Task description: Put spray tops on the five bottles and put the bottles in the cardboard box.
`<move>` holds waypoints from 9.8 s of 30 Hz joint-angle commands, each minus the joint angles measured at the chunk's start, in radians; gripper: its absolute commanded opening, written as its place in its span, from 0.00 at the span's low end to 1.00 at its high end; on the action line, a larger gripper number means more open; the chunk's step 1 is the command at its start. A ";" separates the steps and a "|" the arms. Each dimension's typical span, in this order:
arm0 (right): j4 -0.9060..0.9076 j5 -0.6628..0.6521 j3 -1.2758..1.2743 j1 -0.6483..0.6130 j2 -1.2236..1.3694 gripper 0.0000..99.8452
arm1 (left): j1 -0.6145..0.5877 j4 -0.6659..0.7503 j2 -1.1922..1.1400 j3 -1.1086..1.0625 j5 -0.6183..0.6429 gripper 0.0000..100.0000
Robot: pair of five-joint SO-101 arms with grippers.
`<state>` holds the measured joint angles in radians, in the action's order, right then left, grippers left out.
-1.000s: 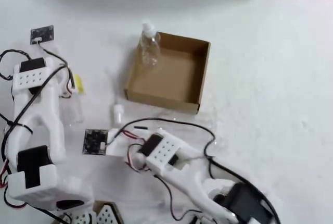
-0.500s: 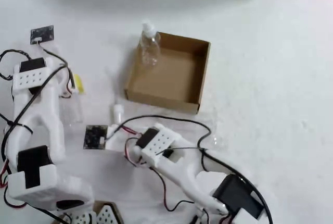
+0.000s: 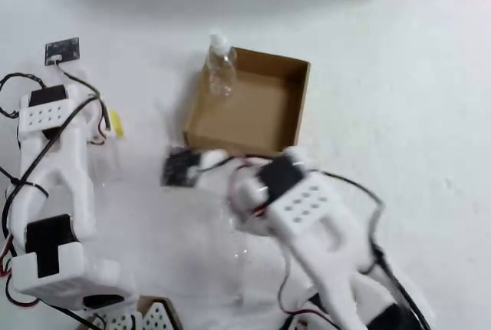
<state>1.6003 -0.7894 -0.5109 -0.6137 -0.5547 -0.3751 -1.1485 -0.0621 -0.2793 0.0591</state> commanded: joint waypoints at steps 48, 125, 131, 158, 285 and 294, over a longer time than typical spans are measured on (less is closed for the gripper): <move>-0.209 -0.586 0.293 1.712 0.570 0.02 | 0.348 0.002 0.960 -0.537 0.003 0.02; -0.446 -0.374 0.068 1.445 0.479 0.02 | 0.217 0.236 0.964 -0.726 0.003 0.02; -0.271 -0.660 0.061 1.290 0.375 0.02 | 0.217 0.236 0.964 -0.726 0.003 0.02; -0.541 -1.333 -0.496 1.256 -0.010 0.24 | 0.217 0.236 0.964 -0.726 0.002 0.02; -0.404 0.712 0.367 0.765 -0.216 0.02 | 0.553 0.404 1.593 -0.736 0.011 0.02; -0.799 0.712 0.359 0.421 -0.530 0.02 | 0.670 0.407 1.600 -0.848 0.011 0.02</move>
<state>0.8991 -0.0729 -0.1964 -0.0967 -1.0334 0.2754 -0.7741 1.5228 -1.1231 0.0591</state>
